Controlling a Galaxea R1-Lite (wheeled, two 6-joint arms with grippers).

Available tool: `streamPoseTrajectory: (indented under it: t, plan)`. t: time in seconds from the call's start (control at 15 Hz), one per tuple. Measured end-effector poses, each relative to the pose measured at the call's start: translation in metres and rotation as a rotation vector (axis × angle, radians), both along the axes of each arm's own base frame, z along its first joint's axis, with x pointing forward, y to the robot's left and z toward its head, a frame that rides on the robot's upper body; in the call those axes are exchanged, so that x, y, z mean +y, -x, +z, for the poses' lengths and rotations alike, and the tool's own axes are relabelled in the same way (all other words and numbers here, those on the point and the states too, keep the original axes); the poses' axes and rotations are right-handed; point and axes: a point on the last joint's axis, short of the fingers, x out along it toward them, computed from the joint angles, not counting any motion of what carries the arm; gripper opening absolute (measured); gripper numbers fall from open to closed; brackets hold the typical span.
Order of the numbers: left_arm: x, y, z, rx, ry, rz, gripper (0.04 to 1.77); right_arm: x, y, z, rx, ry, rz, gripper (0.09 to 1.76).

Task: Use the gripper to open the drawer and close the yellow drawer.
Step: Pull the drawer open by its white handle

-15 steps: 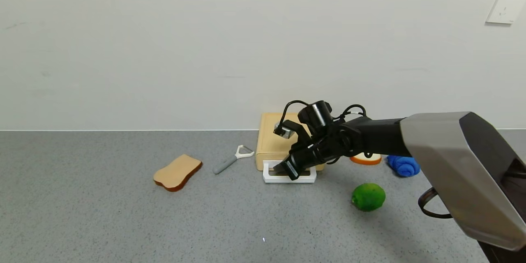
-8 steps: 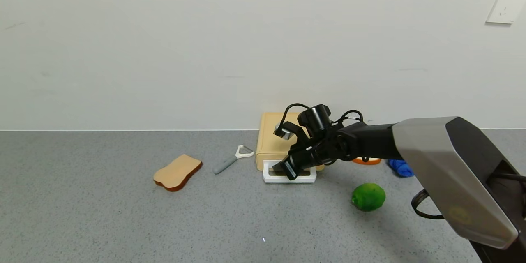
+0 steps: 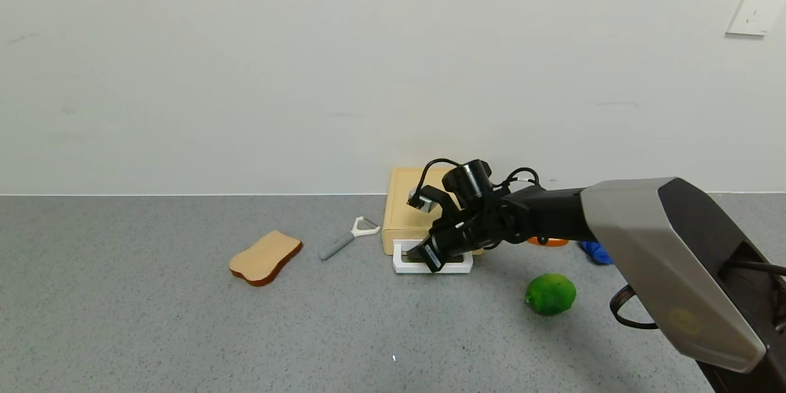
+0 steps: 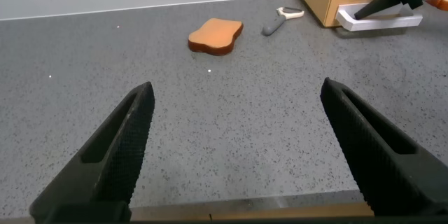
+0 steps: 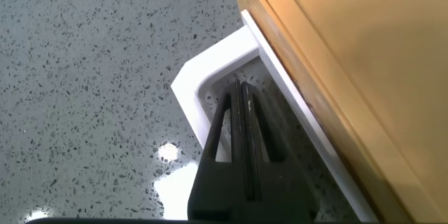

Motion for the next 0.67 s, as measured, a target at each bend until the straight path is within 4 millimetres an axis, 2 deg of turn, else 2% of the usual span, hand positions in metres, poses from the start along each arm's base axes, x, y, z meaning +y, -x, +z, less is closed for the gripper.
streamPoseTrajectory:
  t: [0.67]
  plan:
    - [0.0, 0.0, 0.0, 0.0, 0.0, 0.0, 1.72, 0.0028, 0.0075, -0.003, 0.052, 0.034, 0.015, 0.11]
